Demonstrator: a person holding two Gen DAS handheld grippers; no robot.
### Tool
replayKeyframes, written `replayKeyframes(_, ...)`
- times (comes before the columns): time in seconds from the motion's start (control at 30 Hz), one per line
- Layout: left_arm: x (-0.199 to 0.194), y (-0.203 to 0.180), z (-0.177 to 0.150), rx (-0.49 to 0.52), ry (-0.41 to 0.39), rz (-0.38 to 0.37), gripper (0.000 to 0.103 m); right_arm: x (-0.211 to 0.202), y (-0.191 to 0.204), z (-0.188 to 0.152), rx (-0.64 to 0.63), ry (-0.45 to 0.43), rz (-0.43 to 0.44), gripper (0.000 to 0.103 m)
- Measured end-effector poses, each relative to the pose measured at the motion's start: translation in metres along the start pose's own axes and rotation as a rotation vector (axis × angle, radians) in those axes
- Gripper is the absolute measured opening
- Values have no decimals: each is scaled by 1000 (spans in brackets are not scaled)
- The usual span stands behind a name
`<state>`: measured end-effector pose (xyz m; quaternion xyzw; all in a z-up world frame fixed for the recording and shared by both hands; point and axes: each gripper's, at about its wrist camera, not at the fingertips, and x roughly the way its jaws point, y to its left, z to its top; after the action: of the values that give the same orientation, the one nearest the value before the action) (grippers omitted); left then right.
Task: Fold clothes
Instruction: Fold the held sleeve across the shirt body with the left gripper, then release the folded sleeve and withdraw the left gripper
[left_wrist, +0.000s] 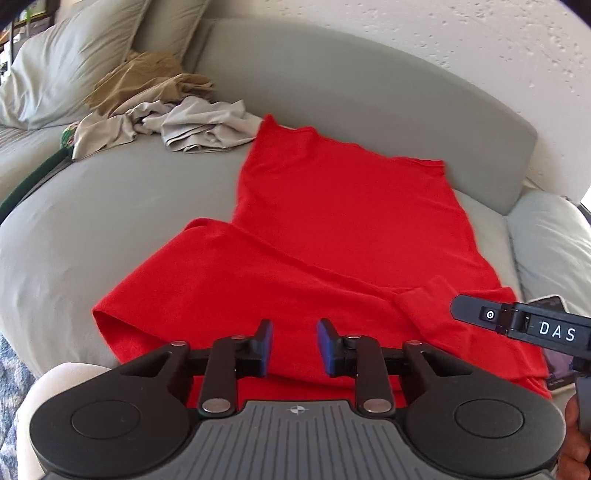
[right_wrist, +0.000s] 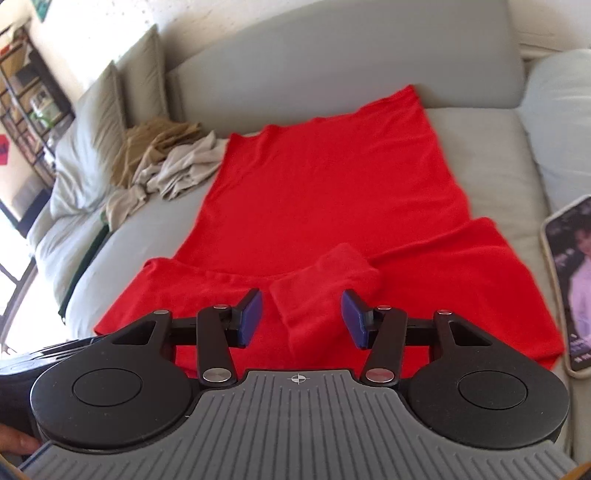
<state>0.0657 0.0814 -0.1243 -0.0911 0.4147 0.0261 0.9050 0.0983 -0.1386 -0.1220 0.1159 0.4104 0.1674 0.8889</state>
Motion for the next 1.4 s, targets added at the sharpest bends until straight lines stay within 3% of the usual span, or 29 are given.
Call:
replayKeyframes(0.13, 12, 13, -1, -12, 57, 65, 21, 46, 16, 2, -67, 78, -62, 54)
replayKeyframes(0.23, 13, 10, -4, 37, 68, 82, 21, 64, 16, 0, -74, 97, -100, 51)
replayKeyframes(0.27, 12, 10, -5, 45, 68, 86, 22, 66, 19, -1, -84, 95, -123, 47)
replayKeyframes(0.33, 12, 11, -7, 48, 68, 86, 22, 62, 21, -1, -81, 86, -179, 14)
replayKeyframes(0.43, 11, 12, -9, 48, 69, 84, 22, 44, 7, 1, 5, 58, -177, 7)
replayKeyframes(0.53, 9, 18, -8, 7, 78, 62, 22, 14, -11, 4, 67, -9, -198, 6)
replayKeyframes(0.6, 6, 24, -8, -36, 94, 33, 22, -9, -29, 3, 122, -51, -211, 6)
replayKeyframes(0.67, 3, 29, -10, -65, 125, 8, 22, -26, -55, -5, 198, -35, -217, 7)
replayKeyframes(0.73, -1, 30, -14, -64, 133, 3, 22, -33, -80, -19, 276, 35, -231, 25)
replayKeyframes(0.8, -6, 29, -17, -57, 136, 4, 23, -42, -102, -34, 339, 82, -242, 29)
replayKeyframes(0.93, -13, 24, -18, -44, 132, -11, 27, -66, -115, -49, 384, 11, -177, 35)
replayKeyframes(1.1, -16, 14, -16, 2, 114, -29, 29, -59, -101, -32, 251, -69, -157, 37)
replayKeyframes(1.2, -16, 11, -17, 24, 115, -31, 29, -33, -90, -24, 133, -40, -217, 38)
replayKeyframes(1.3, -13, 12, -18, 33, 124, -35, 29, -12, -81, -27, 89, 8, -242, 52)
replayKeyframes(1.4, -9, 11, -19, 43, 139, -35, 30, -7, -65, -35, 17, 11, -256, 52)
